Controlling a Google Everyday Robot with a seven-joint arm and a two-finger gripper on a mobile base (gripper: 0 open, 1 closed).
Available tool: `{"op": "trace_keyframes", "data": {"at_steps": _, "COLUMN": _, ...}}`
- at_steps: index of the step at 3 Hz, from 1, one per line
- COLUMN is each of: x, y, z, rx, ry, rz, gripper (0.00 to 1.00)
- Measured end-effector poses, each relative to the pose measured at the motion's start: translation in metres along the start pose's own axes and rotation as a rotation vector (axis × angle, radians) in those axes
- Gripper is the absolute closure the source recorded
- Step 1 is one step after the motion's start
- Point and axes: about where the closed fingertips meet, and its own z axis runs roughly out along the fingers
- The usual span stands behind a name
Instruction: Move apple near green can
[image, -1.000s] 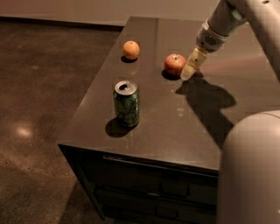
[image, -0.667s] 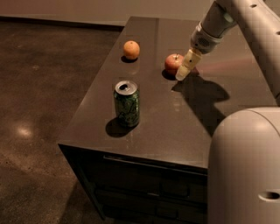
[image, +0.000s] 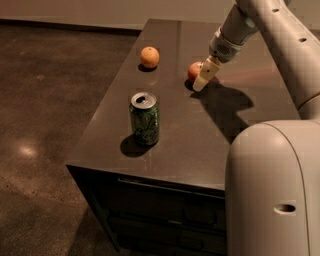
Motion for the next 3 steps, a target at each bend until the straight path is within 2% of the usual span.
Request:
{"op": "trace_keyframes", "data": {"at_steps": 1, "x": -0.004, "y": 0.004, "z": 0.002, "rx": -0.019, "ry": 0.012, "rz": -0.015, "gripper": 0.4}}
{"op": "trace_keyframes", "data": {"at_steps": 2, "x": -0.014, "y": 0.016, "z": -0.006, "rx": -0.034, "ry": -0.001, "rz": -0.057, "gripper": 0.64}}
{"op": "trace_keyframes", "data": {"at_steps": 3, "x": -0.019, "y": 0.039, "z": -0.022, "rx": -0.056, "ry": -0.012, "rz": -0.116, "gripper": 0.87}}
